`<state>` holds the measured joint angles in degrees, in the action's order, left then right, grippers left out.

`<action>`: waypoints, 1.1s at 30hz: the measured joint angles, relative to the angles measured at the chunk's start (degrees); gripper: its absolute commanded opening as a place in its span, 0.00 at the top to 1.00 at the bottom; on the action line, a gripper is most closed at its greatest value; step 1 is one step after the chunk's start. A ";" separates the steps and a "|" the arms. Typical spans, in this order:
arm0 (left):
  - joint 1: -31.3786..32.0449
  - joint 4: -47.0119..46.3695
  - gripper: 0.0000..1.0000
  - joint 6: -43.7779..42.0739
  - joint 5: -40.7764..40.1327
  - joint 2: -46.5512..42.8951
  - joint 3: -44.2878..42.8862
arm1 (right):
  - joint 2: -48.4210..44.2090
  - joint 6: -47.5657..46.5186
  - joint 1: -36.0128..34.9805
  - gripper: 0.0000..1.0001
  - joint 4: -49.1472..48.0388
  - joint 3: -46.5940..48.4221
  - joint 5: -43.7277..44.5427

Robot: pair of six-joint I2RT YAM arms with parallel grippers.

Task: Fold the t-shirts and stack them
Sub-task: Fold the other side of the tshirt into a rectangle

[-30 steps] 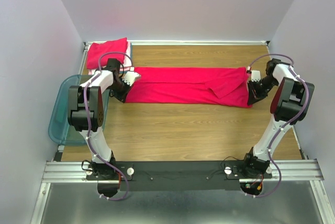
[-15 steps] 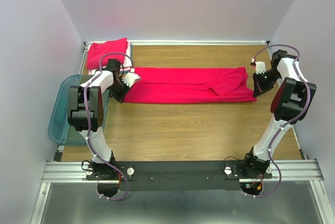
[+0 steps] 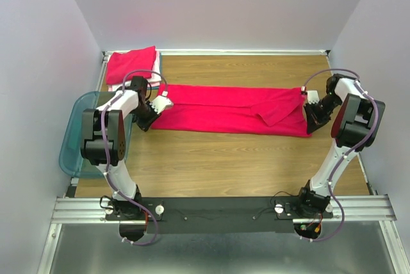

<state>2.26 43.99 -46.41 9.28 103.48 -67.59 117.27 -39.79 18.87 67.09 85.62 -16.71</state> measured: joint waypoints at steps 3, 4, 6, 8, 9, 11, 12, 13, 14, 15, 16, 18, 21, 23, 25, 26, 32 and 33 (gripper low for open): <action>0.00 3.58 0.55 -0.96 1.95 -0.22 -1.95 | -0.26 0.04 0.02 0.59 0.39 0.39 -0.07; 0.00 4.94 0.54 -1.46 3.10 -0.31 -3.30 | -0.28 0.44 0.02 0.59 0.59 0.74 -0.09; 0.11 7.32 0.54 -2.32 5.88 -0.83 -6.69 | -0.28 0.59 0.04 0.58 1.01 1.79 -0.15; 0.42 9.31 0.54 -2.91 8.76 -1.20 -11.34 | -0.31 1.07 0.15 0.57 1.62 3.43 -0.50; 0.92 10.01 0.54 -3.06 10.25 -1.36 -14.60 | -0.33 1.27 0.33 0.57 1.97 4.66 -1.03; 2.08 9.94 0.53 -3.13 13.05 -1.51 -19.17 | -0.35 1.84 0.63 0.57 2.69 7.65 -2.08; 3.28 9.84 0.53 -2.47 14.97 -1.46 -21.86 | -0.35 2.19 0.72 0.57 3.10 9.31 -2.58; 4.39 9.42 0.53 -1.42 16.35 -1.29 -23.93 | -0.31 2.56 0.76 0.57 3.23 11.26 -3.32; 6.10 8.94 0.53 -0.09 17.84 -0.76 -26.67 | -0.22 3.10 0.85 0.57 3.28 13.88 -4.37; 7.45 8.20 0.53 1.27 19.17 -0.17 -28.65 | -0.04 3.93 0.92 0.57 3.23 16.52 -5.64; 9.81 6.08 0.51 3.54 20.87 1.05 -31.54 | 0.48 4.76 0.92 0.57 3.52 19.06 -6.64; 13.94 3.06 0.49 7.54 23.54 3.89 -36.02 | 2.29 6.38 0.92 0.56 3.15 24.22 -8.57; 20.52 -2.71 0.49 15.41 27.23 10.80 -42.80 | 6.40 8.85 0.92 0.50 2.89 30.05 -10.93; 24.61 -6.40 0.49 20.00 28.39 16.79 -47.91 | 9.18 10.51 0.87 0.50 2.91 31.43 -12.28; 27.28 -8.63 0.48 23.67 29.07 22.16 -52.57 | 11.06 12.13 0.52 0.49 2.93 31.36 -13.03; 29.03 -10.16 0.48 25.79 29.38 25.27 -54.45 | 11.67 12.85 0.42 0.49 2.89 31.30 -13.20; 33.97 -14.40 0.44 32.68 30.64 32.57 -56.37 | 12.07 16.52 -0.79 0.44 1.77 29.11 -14.03; 34.36 -15.30 0.44 33.77 30.86 33.24 -56.37 | 12.09 17.22 -0.94 0.44 1.49 29.03 -14.12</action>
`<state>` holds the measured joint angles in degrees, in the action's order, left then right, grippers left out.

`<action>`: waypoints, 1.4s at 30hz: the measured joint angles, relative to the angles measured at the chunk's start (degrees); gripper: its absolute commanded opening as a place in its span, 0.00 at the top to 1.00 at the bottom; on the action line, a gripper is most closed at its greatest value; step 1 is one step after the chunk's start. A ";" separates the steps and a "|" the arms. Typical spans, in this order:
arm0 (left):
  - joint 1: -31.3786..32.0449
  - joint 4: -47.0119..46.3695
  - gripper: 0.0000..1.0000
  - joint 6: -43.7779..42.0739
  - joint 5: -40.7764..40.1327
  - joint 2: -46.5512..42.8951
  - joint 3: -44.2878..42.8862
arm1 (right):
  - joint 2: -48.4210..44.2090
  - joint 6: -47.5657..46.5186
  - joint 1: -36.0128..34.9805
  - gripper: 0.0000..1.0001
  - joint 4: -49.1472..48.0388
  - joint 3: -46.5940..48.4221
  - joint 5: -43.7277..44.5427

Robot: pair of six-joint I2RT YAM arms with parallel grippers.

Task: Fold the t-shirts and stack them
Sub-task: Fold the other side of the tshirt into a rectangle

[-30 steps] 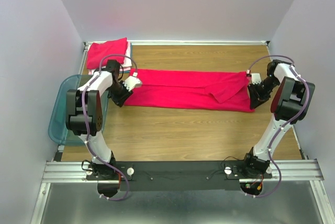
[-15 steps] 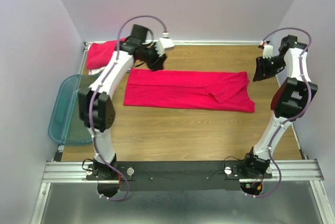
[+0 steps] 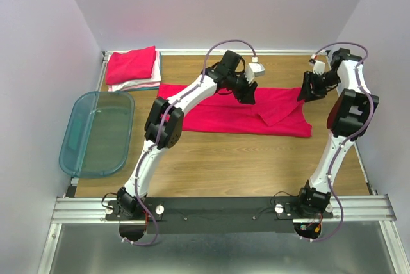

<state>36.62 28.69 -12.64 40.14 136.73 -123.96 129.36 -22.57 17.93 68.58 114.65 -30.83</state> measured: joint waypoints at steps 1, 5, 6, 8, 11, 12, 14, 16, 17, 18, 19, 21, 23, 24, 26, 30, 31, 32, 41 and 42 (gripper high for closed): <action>0.37 -0.90 0.44 0.96 0.20 0.52 0.00 | 0.09 0.57 -0.24 0.44 -0.26 0.00 -0.13; 1.49 -3.72 0.44 3.96 0.94 2.12 -0.11 | 0.57 1.95 -0.44 0.44 -1.09 0.00 -0.22; 1.73 -4.39 0.44 4.57 1.11 2.60 -0.20 | 0.87 2.21 -0.44 0.45 -1.31 -0.02 -0.22; 2.10 -5.55 0.43 5.64 1.57 3.65 -0.72 | 1.22 2.60 -0.48 0.46 -1.64 -0.35 -0.22; 3.19 -6.88 0.43 6.82 1.88 5.49 -1.38 | 1.68 3.10 -0.61 0.47 -1.66 -0.92 -0.24; 3.56 -7.02 0.43 7.08 1.92 5.92 -1.40 | 1.81 3.23 -0.70 0.47 -1.66 -0.98 -0.28; 4.35 -7.37 0.43 7.65 1.95 6.99 -2.01 | 2.03 3.52 -0.96 0.49 -1.73 -1.09 -0.44; 5.14 -7.89 0.43 8.04 1.92 8.09 -2.36 | 2.23 3.72 -1.33 0.53 -1.86 -1.16 -0.63; 5.38 -8.04 0.43 8.24 1.92 8.55 -2.47 | 2.23 3.93 -1.49 0.56 -1.99 -1.20 -0.74; 5.55 -8.07 0.44 8.35 1.86 8.98 -2.62 | 2.23 4.11 -1.60 0.57 -2.08 -1.27 -0.92; 5.79 -8.09 0.44 8.46 1.75 9.29 -2.67 | 2.25 4.28 -1.77 0.59 -2.10 -1.27 -1.11; 6.03 -8.07 0.47 8.61 1.57 9.68 -2.67 | 2.25 4.68 -1.88 0.62 -2.40 -1.27 -1.57; 6.08 -8.09 0.51 8.76 1.27 9.84 -2.67 | 2.25 5.01 -2.14 0.67 -2.80 -1.33 -1.86; 6.10 -8.13 0.54 8.87 1.22 9.84 -2.67 | 2.27 5.11 -2.23 0.71 -2.95 -1.36 -1.95; 6.08 -8.22 0.60 9.09 1.18 9.84 -2.67 | 2.34 5.46 -2.34 0.76 -3.10 -1.38 -2.08; 5.79 -8.48 0.67 9.22 1.03 9.86 -2.67 | 2.47 6.10 -2.51 0.87 -3.43 -1.55 -2.43; 5.77 -8.50 0.69 9.25 1.03 9.86 -2.67 | 2.51 6.08 -2.51 0.89 -3.50 -1.57 -2.51; 5.77 -8.50 0.75 9.27 1.03 9.86 -2.67 | 2.58 6.12 -2.51 0.93 -3.56 -1.57 -2.73; 5.77 -8.92 0.69 9.35 1.01 10.10 -2.67 | 2.67 6.34 -2.58 0.73 -4.00 -1.64 -3.17; 5.77 -8.94 0.68 9.35 0.96 10.12 -2.67 | 2.67 6.38 -2.58 0.69 -4.11 -1.68 -3.17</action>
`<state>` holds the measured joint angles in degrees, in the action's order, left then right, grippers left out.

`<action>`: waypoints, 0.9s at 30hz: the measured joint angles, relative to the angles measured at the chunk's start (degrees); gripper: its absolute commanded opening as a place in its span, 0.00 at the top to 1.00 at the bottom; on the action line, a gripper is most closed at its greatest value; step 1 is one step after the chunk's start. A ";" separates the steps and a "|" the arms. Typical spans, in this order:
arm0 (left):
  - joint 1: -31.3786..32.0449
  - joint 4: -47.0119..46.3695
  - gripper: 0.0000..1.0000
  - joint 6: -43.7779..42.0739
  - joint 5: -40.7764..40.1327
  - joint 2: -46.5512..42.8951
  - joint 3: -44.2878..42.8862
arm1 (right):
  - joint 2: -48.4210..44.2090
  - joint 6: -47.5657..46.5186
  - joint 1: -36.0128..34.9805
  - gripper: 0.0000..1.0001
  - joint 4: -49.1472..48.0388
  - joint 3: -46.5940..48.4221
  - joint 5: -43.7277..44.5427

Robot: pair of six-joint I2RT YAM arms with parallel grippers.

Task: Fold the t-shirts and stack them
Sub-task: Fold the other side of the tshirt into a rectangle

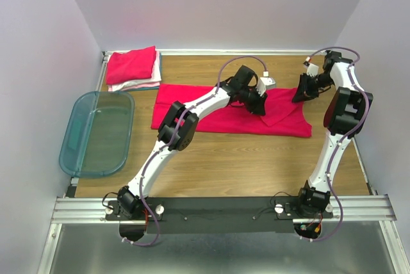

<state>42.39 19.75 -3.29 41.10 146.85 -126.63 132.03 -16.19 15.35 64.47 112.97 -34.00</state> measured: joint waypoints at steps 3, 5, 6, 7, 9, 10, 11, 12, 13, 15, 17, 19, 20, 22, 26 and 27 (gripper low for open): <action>0.00 0.00 0.61 0.11 -0.42 0.07 0.00 | 0.00 0.24 0.00 0.68 -0.39 -0.28 0.15; 0.00 0.00 0.58 0.13 -0.83 0.09 0.00 | 0.00 0.35 0.00 0.67 -0.63 -0.48 0.39; 0.00 -0.02 0.57 0.11 -1.11 0.09 0.00 | 0.00 0.55 0.00 0.64 -0.79 -0.59 0.68; 0.00 0.00 0.56 0.11 -1.31 0.09 0.00 | 0.00 0.74 0.00 0.64 -0.90 -0.61 1.18; 0.00 -0.02 0.55 0.11 -1.70 0.20 0.00 | 0.00 1.01 -0.02 0.61 -1.40 -0.66 1.92; 0.00 -0.02 0.54 0.11 -1.77 0.28 0.00 | 0.00 1.16 -0.02 0.58 -1.68 -0.70 2.29; 0.00 -0.02 0.53 0.09 -1.90 0.37 0.00 | 0.00 1.27 -0.02 0.58 -1.99 -0.83 2.75; 0.00 0.00 0.53 0.11 -2.10 0.50 0.00 | 0.00 1.36 -0.02 0.55 -2.12 -0.96 3.06; 0.00 0.00 0.52 0.09 -2.27 0.59 0.00 | 0.00 1.40 -0.02 0.55 -2.34 -1.18 3.37; 0.00 0.02 0.52 0.07 -2.71 0.63 0.02 | 0.00 1.40 -0.02 0.55 -2.95 -1.88 3.96; 0.00 0.02 0.51 0.02 -2.97 0.63 0.02 | 0.00 1.40 -0.02 0.54 -3.23 -2.32 4.44; 0.00 0.02 0.48 0.00 -3.19 0.63 0.02 | 0.00 1.40 -0.02 0.50 -3.45 -2.67 5.25; 0.00 0.02 0.47 0.00 -3.28 0.66 0.02 | 0.00 1.46 -0.02 0.50 -3.65 -2.80 5.95; 0.00 0.02 0.47 -0.04 -3.58 0.66 0.02 | -0.02 1.57 -0.02 0.51 -4.24 -3.23 6.75; 0.00 0.02 0.48 -0.07 -3.69 0.72 0.02 | -0.02 1.57 -0.04 0.54 -4.92 -4.20 6.97; 0.00 0.02 0.48 -0.07 -3.69 0.76 0.02 | -0.04 1.55 -0.09 0.58 -4.94 -4.42 6.91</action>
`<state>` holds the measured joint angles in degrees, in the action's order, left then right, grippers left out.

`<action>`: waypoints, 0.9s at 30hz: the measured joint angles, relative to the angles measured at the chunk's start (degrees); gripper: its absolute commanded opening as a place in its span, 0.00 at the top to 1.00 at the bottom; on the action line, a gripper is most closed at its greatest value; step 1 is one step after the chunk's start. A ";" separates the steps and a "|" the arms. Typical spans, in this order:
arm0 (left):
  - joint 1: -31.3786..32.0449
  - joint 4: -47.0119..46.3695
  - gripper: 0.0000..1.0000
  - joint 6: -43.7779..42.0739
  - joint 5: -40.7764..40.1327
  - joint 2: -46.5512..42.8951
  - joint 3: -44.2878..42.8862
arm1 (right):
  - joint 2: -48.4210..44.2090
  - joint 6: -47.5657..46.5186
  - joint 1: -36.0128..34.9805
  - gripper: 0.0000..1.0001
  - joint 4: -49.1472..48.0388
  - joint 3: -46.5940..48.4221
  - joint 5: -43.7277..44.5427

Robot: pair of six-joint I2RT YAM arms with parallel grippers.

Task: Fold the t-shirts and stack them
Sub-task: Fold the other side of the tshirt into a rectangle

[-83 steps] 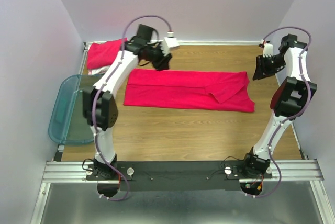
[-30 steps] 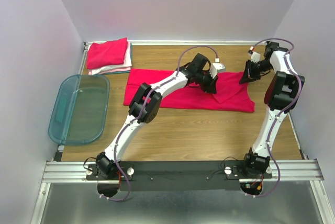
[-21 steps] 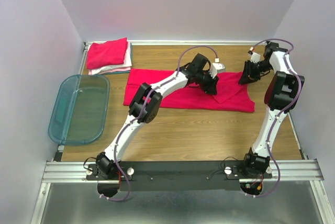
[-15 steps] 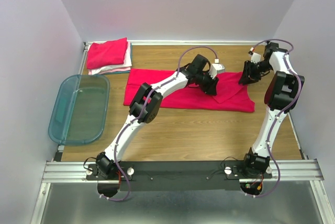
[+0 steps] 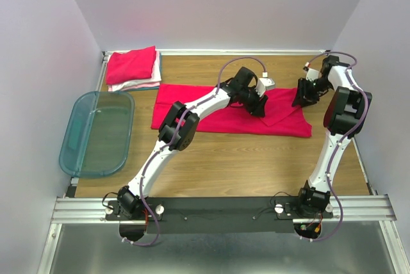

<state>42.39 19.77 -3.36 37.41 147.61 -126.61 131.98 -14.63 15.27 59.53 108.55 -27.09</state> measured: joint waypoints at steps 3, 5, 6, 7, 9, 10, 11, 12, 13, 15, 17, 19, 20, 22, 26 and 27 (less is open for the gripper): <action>0.00 0.00 0.57 0.02 0.02 0.26 0.07 | -0.02 0.09 -0.20 0.73 -0.02 -0.48 -0.46; 0.00 0.04 0.66 -0.09 0.02 0.37 0.13 | -0.09 0.15 -0.35 0.80 -0.11 -0.72 -0.92; 0.00 0.04 0.70 -0.15 0.04 0.39 0.15 | -0.15 0.09 -0.42 0.88 -0.11 -0.76 -1.16; 0.00 0.07 0.76 -0.17 0.09 0.39 0.20 | -0.20 -0.11 -0.52 0.91 -0.11 -0.76 -1.40; 0.00 0.02 0.81 -0.15 0.13 0.39 0.20 | -0.42 0.00 -0.59 0.99 -0.13 -0.76 -2.14; 0.00 0.00 0.87 -0.22 0.13 0.39 0.20 | -0.55 -0.02 -0.61 0.99 -0.13 -0.76 -2.56; 0.00 0.00 0.90 -0.22 0.15 0.39 0.22 | -0.63 0.07 -0.66 0.99 -0.13 -0.76 -2.89; 0.00 0.00 0.93 -0.13 0.17 0.39 0.20 | -0.79 0.07 -0.66 1.00 -0.13 -0.76 -3.17; 0.00 -0.02 0.97 -0.09 0.20 0.39 0.20 | -0.98 0.07 -0.68 0.99 -0.13 -0.74 -3.65; -0.02 -0.07 1.00 -0.11 0.42 0.39 0.20 | -1.49 0.09 -0.68 0.99 -0.11 -0.61 -4.35; -0.02 -0.17 1.00 -0.07 0.59 0.39 0.22 | -2.01 0.11 -0.68 0.99 -0.11 -0.37 -4.94; -0.33 -0.48 1.00 -0.02 0.72 0.39 0.31 | -2.71 0.17 -0.70 1.00 -0.17 0.28 -5.70; -0.37 -0.52 1.00 0.00 0.76 0.39 0.31 | -2.93 0.22 -0.70 0.99 -0.09 0.59 -5.88; -0.52 -0.90 1.00 0.11 0.81 0.39 0.48 | -3.21 0.26 -0.83 1.00 -0.17 1.27 -6.25; -0.90 -1.88 1.00 0.26 0.85 0.33 1.03 | -3.23 0.28 -0.98 0.99 -0.37 2.01 -6.80; -1.05 -2.34 1.00 0.31 0.85 0.17 1.55 | -3.23 0.28 -1.05 1.00 -0.37 2.01 -6.84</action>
<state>41.34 17.43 -3.05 38.26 147.79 -125.05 128.75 -14.35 14.22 59.16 110.56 -33.93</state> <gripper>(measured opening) 0.014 0.009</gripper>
